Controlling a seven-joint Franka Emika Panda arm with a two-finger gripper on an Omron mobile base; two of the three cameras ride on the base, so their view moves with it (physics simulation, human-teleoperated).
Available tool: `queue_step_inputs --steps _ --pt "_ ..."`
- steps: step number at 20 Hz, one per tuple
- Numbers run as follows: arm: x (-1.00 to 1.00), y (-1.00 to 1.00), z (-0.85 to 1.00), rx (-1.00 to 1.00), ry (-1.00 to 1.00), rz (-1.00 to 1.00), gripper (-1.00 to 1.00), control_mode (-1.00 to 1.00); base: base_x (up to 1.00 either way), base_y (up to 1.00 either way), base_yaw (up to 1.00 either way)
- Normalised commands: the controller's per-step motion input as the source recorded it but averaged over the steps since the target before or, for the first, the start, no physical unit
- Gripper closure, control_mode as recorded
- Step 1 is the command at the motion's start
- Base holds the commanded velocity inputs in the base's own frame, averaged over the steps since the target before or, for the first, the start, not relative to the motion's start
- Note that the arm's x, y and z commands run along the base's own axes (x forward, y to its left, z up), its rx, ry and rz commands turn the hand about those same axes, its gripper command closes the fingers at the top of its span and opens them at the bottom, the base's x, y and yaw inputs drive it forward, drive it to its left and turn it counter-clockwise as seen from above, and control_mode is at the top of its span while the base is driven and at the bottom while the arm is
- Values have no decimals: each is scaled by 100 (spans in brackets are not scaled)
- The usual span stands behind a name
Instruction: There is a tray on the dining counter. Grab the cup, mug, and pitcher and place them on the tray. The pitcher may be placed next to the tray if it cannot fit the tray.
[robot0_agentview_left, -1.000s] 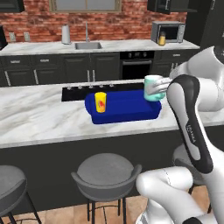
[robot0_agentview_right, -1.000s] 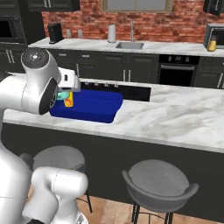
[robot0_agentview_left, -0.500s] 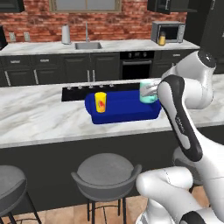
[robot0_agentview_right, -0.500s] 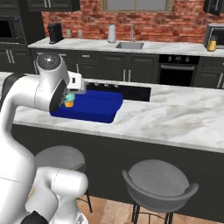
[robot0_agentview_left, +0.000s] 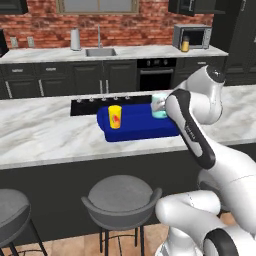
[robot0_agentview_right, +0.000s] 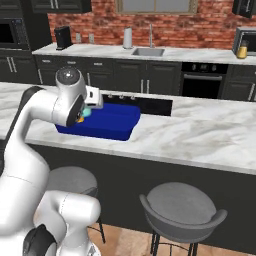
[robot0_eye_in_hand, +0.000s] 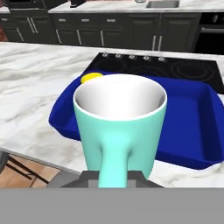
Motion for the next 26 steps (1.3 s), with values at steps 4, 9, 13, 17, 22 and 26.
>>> queue_step_inputs --steps 4,9,13,17,22,26 --pt "38 19 -27 0 4 0 100 -100 0 0 0" --pt "31 15 -30 0 3 4 100 -100 0 0 0" --pt "18 1 -30 0 0 8 100 -100 0 0 0" --pt "15 1 -25 0 0 8 100 -100 0 0 0" --pt "22 14 -14 0 0 1 100 -100 0 0 0" --pt "28 15 -9 0 0 0 100 -100 0 0 0"
